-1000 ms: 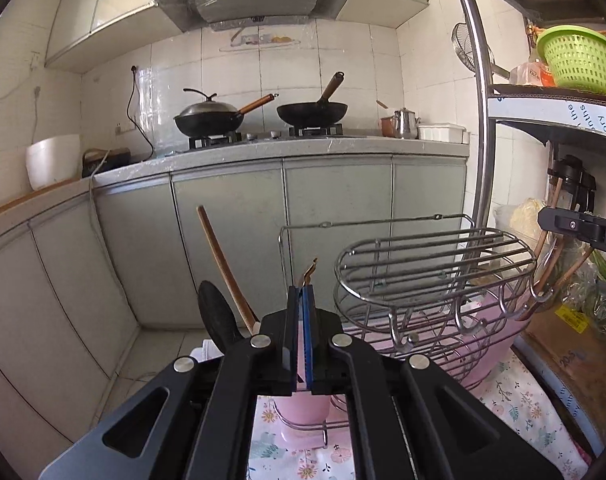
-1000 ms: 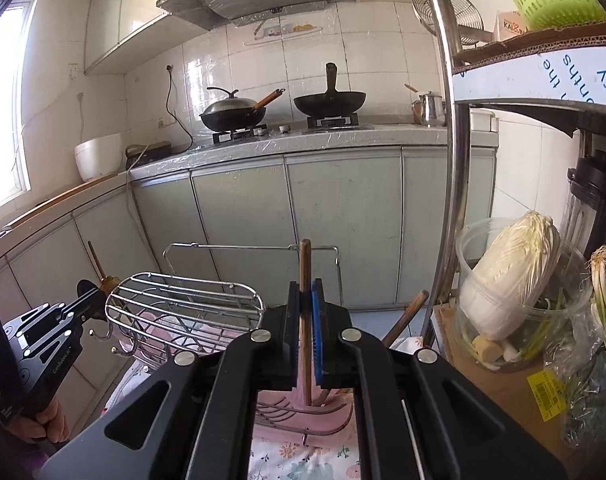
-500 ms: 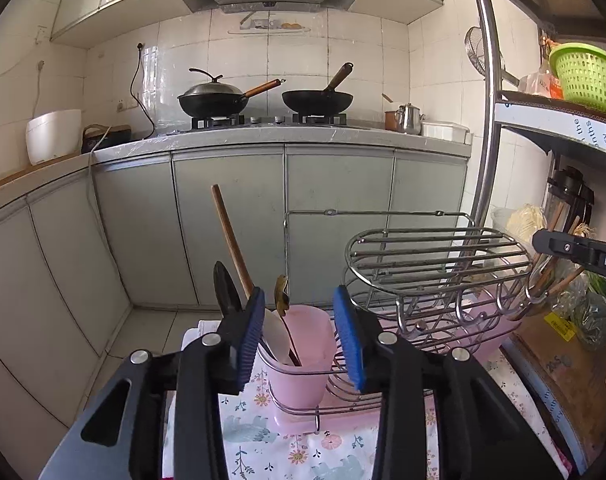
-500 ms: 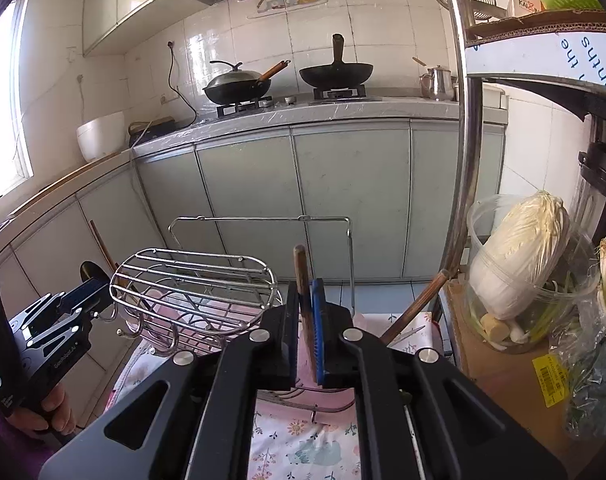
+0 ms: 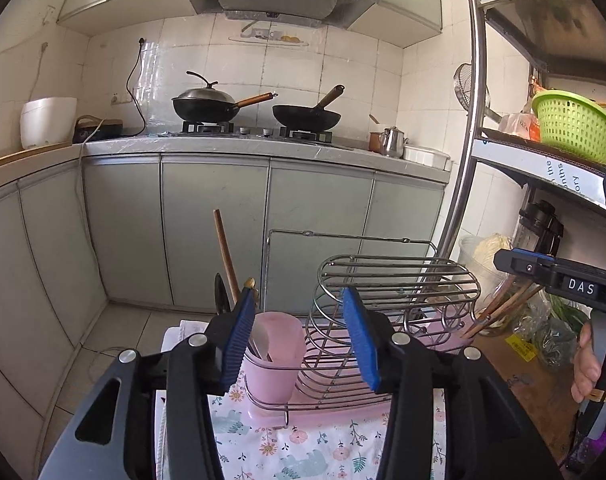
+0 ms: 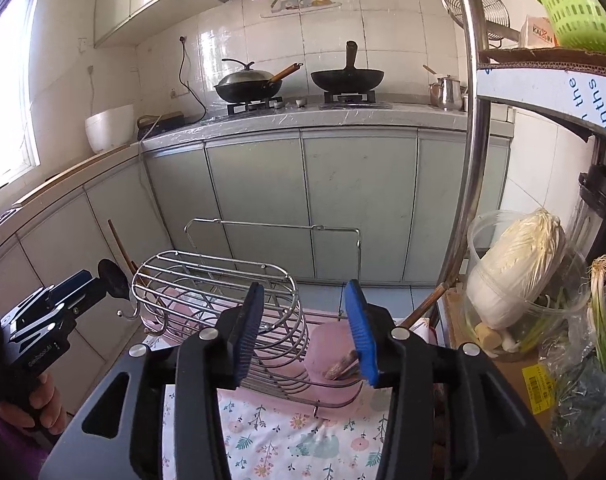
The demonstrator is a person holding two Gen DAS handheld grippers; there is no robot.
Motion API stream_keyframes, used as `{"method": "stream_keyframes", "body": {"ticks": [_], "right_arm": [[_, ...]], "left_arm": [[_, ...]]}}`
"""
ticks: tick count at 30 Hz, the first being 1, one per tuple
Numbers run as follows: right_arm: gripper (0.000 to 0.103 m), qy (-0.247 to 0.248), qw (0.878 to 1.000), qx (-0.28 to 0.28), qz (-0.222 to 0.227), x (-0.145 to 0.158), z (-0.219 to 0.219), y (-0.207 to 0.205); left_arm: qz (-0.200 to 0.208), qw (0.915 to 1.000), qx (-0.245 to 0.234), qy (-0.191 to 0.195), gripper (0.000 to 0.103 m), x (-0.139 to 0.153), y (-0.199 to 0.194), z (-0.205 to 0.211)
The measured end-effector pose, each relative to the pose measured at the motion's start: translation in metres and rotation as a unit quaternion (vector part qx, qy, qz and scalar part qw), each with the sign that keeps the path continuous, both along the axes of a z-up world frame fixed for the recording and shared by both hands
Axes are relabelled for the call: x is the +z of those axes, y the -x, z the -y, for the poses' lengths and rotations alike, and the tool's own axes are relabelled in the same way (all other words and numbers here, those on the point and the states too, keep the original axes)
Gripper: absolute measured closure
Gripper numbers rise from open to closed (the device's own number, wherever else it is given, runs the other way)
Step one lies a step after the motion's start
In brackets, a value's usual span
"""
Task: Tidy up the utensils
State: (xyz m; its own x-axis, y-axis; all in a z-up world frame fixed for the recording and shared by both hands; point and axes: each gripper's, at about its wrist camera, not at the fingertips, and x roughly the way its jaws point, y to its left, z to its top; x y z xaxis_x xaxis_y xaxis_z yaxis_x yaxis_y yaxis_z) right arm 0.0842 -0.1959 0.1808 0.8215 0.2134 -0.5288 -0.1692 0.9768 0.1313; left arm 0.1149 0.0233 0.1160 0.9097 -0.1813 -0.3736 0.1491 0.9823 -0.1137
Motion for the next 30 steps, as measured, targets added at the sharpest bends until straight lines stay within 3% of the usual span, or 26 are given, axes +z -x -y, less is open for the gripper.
{"method": "stream_keyframes", "body": {"ticks": [9, 15, 20, 30], "right_arm": [[0.054, -0.008, 0.999, -0.009, 0.045, 0.025, 0.001, 0.028], [0.042, 0.000, 0.998, -0.002, 0.069, 0.025, -0.013, 0.053], [0.036, -0.010, 0.998, -0.001, 0.055, 0.007, -0.020, 0.069], [0.034, -0.027, 1.000, -0.014, -0.006, -0.048, -0.024, 0.087]], "left_arm": [[-0.012, 0.9994, -0.018, 0.025, 0.054, 0.001, 0.016, -0.001], [-0.015, 0.9991, -0.024, 0.032, 0.052, -0.002, 0.032, 0.001], [-0.026, 0.9990, -0.020, 0.031, 0.046, -0.007, 0.042, 0.003], [-0.045, 0.9983, -0.012, 0.034, 0.044, -0.021, 0.058, 0.012]]}}
